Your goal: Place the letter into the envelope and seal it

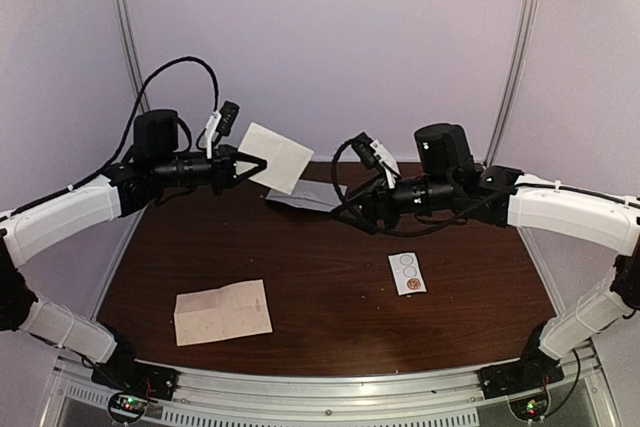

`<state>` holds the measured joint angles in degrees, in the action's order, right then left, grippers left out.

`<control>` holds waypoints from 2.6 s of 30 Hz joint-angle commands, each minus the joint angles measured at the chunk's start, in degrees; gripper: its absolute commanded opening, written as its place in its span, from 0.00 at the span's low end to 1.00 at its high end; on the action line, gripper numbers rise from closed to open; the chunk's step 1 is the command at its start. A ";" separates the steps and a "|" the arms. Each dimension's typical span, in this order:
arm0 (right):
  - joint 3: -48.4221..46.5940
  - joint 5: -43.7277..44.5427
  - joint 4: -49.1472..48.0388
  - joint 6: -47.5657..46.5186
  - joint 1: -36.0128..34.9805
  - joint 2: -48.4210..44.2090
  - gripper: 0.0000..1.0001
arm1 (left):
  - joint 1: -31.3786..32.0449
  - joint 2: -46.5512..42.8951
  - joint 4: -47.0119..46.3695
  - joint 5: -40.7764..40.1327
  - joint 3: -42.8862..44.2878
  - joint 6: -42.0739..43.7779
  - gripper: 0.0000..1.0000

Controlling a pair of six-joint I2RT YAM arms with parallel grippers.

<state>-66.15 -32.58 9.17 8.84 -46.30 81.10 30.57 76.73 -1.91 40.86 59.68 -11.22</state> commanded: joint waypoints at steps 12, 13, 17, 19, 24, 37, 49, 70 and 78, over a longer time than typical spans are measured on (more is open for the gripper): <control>-10.81 20.90 -1.91 -10.73 -0.76 19.24 0.88 | -14.22 -8.65 7.35 -18.73 0.17 -3.67 0.00; -12.46 21.77 -1.54 -11.23 -0.76 21.64 0.88 | -14.30 -8.95 7.31 -18.75 0.11 -3.59 0.00; -18.97 24.25 -0.08 -12.95 -0.63 30.74 0.88 | -14.30 -9.23 7.35 -18.86 -0.35 -3.69 0.00; -22.18 25.39 0.92 -13.94 -0.54 34.67 0.88 | -14.31 -9.00 7.29 -18.64 -0.35 -3.68 0.00; -31.49 28.77 3.51 -16.83 0.04 44.02 0.88 | -14.31 -8.50 7.37 -17.98 -0.18 -3.87 0.00; -50.20 35.24 8.95 -20.73 2.52 61.02 0.88 | -14.31 -9.62 7.54 -17.94 -0.09 -3.63 0.00; -52.38 38.20 5.87 -20.49 3.21 64.43 0.68 | -14.31 -10.26 7.19 -17.19 -0.22 -3.59 0.00; -45.03 33.81 13.79 -9.22 2.28 47.30 0.00 | -14.31 -10.90 7.02 -17.73 -0.43 -2.89 0.00; -36.71 40.97 32.01 12.22 -1.77 36.64 0.00 | -14.30 -10.31 6.72 -16.83 -0.77 -3.34 0.00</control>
<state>-107.98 4.38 29.93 7.70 -45.78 121.10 16.53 66.94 7.38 23.20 59.61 -14.50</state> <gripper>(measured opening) 0.007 0.011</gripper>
